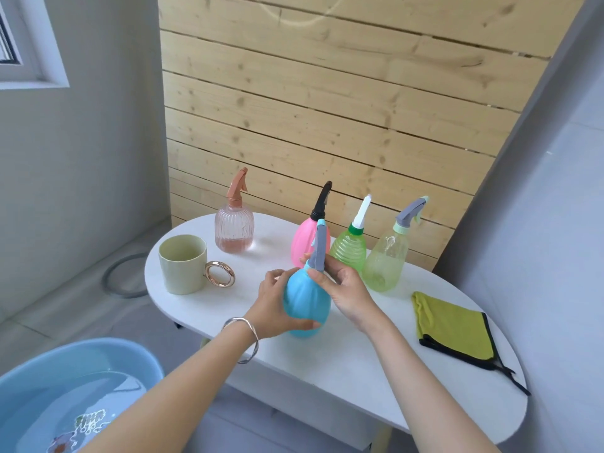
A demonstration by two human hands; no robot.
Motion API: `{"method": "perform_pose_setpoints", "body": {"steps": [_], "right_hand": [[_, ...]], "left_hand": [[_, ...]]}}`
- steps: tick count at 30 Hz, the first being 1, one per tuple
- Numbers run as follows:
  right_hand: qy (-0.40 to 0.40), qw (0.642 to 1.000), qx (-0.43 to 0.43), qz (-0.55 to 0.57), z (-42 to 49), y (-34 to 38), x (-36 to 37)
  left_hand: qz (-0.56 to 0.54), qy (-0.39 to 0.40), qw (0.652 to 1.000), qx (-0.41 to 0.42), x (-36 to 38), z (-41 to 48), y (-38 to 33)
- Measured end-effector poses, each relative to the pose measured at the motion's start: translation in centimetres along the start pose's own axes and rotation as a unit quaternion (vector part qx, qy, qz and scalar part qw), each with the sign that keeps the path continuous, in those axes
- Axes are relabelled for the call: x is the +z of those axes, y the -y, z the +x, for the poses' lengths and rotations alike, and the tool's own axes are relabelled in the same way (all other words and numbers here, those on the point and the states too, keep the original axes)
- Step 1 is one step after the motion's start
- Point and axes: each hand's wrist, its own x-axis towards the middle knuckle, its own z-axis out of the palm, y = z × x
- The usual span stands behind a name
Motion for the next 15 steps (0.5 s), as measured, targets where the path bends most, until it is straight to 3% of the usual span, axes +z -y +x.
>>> {"method": "perform_pose_setpoints", "body": {"steps": [3, 15], "right_hand": [[-0.028, 0.999, -0.018, -0.015, 0.0, -0.2, 0.2], [-0.122, 0.99, -0.058, -0.036, 0.1, -1.1, 2.2]], "left_hand": [[-0.054, 0.02, 0.998, 0.013, 0.0, 0.2, 0.2], [-0.061, -0.082, 0.995, 0.0, 1.7, -0.7, 0.1]]}}
